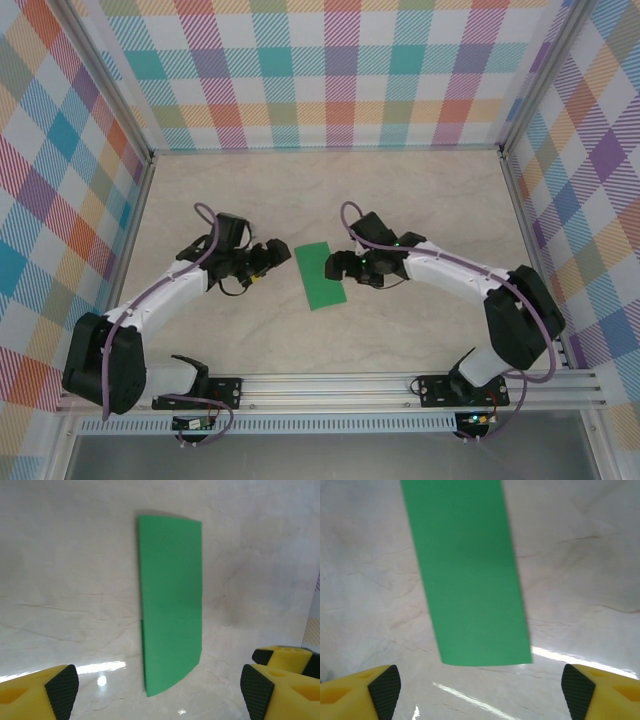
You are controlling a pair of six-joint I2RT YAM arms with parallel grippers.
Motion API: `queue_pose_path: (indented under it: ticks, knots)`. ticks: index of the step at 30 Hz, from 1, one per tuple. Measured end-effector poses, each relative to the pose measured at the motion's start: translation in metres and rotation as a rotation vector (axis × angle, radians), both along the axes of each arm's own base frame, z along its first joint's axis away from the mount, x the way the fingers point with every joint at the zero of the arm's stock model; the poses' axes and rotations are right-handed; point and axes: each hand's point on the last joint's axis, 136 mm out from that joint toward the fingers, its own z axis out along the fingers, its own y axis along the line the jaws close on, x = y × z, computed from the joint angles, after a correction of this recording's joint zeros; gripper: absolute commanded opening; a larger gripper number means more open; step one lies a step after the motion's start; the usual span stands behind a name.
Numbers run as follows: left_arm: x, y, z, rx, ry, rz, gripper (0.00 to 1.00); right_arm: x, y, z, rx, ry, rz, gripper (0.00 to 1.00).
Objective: Fold a paper plane with a square sheet of paper (pick it up from the middle)
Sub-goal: Move the paper to the center of the table, then third fold the triangle at the center of the table.
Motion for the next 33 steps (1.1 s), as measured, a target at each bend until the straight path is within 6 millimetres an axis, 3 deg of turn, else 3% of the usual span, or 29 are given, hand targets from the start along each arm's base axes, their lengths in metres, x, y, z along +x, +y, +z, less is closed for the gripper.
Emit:
queue_pose_path:
  ticks: [2,6,11,25,33]
  knots:
    - [-0.002,-0.019,-0.005,-0.009,-0.002,-0.048,0.75,-0.002,-0.012,-0.003,0.014,0.009,-0.048,0.99]
    - [-0.004,-0.05,-0.013,-0.029,-0.004,-0.108,0.59,-0.004,-0.021,-0.002,0.052,0.004,-0.088,1.0]
    - [-0.001,-0.074,-0.024,-0.039,0.002,-0.127,0.36,-0.003,-0.024,-0.003,0.095,0.004,-0.116,1.0]
    - [0.015,-0.079,-0.057,0.005,0.023,-0.052,0.19,0.002,-0.026,-0.016,0.124,0.059,-0.136,1.0]
    - [0.012,-0.087,-0.063,-0.012,0.024,-0.061,0.14,0.0,-0.021,-0.026,0.136,0.098,-0.125,1.0]
